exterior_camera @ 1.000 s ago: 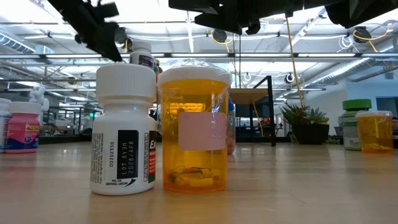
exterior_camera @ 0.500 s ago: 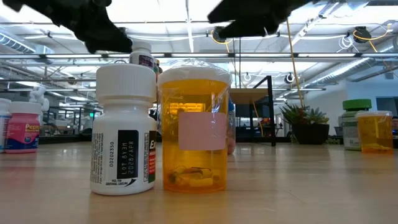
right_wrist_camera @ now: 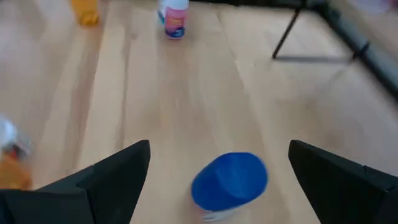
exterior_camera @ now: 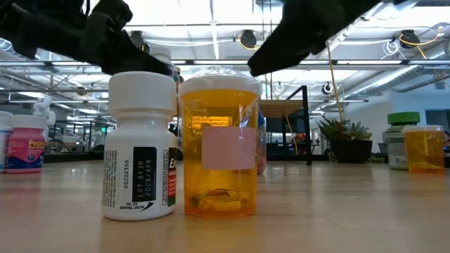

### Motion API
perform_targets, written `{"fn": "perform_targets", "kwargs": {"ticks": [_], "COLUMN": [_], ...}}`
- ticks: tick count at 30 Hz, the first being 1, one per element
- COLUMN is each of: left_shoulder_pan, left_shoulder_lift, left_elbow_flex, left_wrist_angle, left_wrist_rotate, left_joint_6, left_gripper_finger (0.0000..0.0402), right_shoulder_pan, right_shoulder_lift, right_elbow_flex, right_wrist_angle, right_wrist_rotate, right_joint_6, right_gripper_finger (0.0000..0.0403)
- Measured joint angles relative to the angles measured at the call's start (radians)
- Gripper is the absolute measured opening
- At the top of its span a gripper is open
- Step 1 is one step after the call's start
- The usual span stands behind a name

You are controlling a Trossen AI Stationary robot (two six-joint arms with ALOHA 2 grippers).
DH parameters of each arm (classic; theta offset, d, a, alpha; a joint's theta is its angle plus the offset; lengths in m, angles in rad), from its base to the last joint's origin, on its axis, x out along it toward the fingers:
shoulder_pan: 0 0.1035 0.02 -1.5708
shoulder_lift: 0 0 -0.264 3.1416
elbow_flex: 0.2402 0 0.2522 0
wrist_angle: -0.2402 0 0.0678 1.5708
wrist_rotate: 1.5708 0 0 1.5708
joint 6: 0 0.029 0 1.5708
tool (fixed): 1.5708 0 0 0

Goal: Pick and place medicine bottles onto shelf by color
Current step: Put the blue medicine bottle on the shelf

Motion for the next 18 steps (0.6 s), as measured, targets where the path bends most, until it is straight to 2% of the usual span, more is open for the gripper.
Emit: {"fn": "perform_targets", "kwargs": {"ticks": [5, 12, 15, 18], "left_shoulder_pan": [-0.039, -0.085, -0.093, -0.095], "left_shoulder_lift": [0.022, 0.029, 0.028, 0.028], "left_elbow_flex": [0.000, 0.000, 0.000, 0.000], "left_wrist_angle": [-0.048, -0.049, -0.026, -0.024], "left_wrist_rotate": [0.018, 0.018, 0.017, 0.017], "left_joint_6": [-0.010, 0.038, 0.068, 0.086], "left_gripper_finger": [0.0145, 0.0145, 0.0146, 0.0150], "right_shoulder_pan": [0.022, 0.113, 0.111, 0.102], "right_shoulder_lift": [0.000, 0.005, 0.022, 0.057], "right_elbow_flex": [0.000, -0.045, -0.115, -0.181], "right_wrist_angle": [-0.019, -0.073, 0.019, 0.195], "right_wrist_rotate": [0.000, 0.200, 0.239, 0.243], "right_joint_6": [0.224, 0.455, 0.498, 0.489], "right_gripper_finger": [0.0380, 0.0380, 0.0380, 0.0380]}}
